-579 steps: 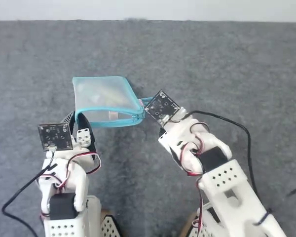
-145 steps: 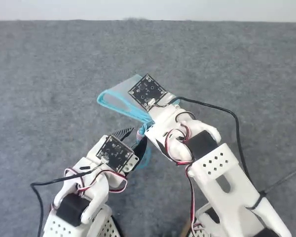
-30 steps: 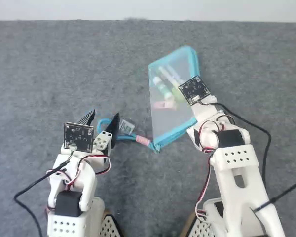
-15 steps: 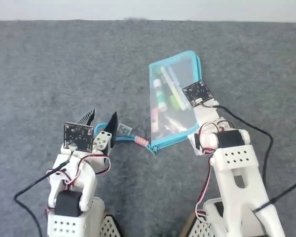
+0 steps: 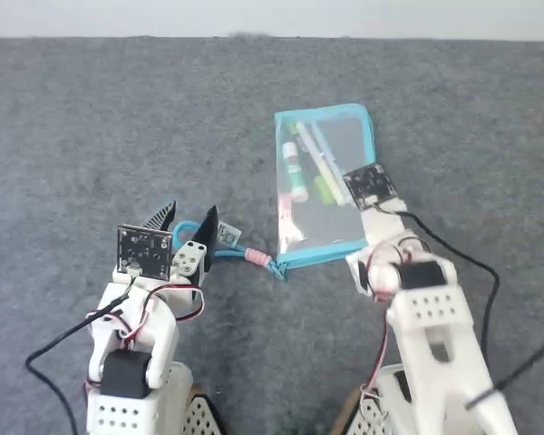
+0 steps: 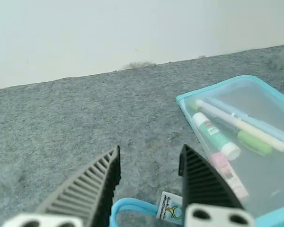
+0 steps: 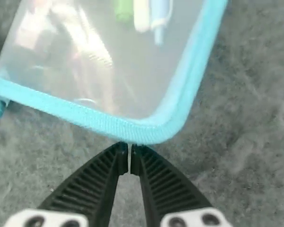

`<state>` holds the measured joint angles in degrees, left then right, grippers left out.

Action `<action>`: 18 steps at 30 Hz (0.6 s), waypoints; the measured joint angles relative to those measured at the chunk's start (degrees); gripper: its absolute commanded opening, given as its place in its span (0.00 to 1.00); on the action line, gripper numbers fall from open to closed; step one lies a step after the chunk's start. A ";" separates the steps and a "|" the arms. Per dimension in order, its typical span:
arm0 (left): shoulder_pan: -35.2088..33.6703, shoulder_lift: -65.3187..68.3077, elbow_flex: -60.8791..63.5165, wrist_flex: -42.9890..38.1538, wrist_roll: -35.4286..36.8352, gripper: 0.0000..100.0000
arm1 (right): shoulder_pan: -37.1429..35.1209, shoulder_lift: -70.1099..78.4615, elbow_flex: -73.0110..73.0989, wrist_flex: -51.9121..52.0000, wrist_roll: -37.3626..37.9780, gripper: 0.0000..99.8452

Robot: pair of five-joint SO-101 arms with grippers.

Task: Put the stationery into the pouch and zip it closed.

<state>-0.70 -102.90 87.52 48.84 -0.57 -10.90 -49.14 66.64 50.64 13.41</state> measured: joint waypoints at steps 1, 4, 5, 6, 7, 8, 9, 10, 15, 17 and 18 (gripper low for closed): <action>0.00 0.00 0.00 0.00 0.00 0.19 | 0.18 -3.16 1.76 -0.35 -0.18 0.01; -0.09 0.00 0.53 0.00 0.00 0.19 | 1.41 -14.24 7.12 -1.14 -0.35 0.01; -0.18 0.00 1.23 0.00 0.00 0.19 | 1.76 -18.02 9.05 -1.23 -0.35 0.01; -0.26 0.00 2.11 0.00 0.00 0.19 | 2.02 -22.07 11.08 -1.23 -0.35 0.01; -0.18 0.00 3.16 0.00 0.00 0.19 | 2.02 -25.93 13.01 -1.23 -0.35 0.01; -0.18 0.00 4.31 0.00 0.00 0.19 | 2.29 -29.89 14.77 -1.23 -0.35 0.01; -0.18 0.00 5.71 0.00 0.00 0.19 | 2.81 -33.67 16.70 -1.23 -0.35 0.01; -0.09 0.00 7.21 0.00 0.00 0.19 | 3.34 -37.54 18.81 -1.23 -0.35 0.01; -0.18 -0.09 9.49 0.09 0.00 0.19 | 5.89 -54.07 23.82 3.52 -0.35 0.01; -0.26 -0.09 9.49 0.09 0.09 0.19 | 6.07 -53.36 23.91 4.48 -0.35 0.01; -0.26 -0.09 9.49 0.09 0.09 0.19 | 6.51 -52.57 23.91 4.75 -0.35 0.01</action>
<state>-0.97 -102.99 97.01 48.92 -0.48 -4.40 -101.71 90.55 55.38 13.05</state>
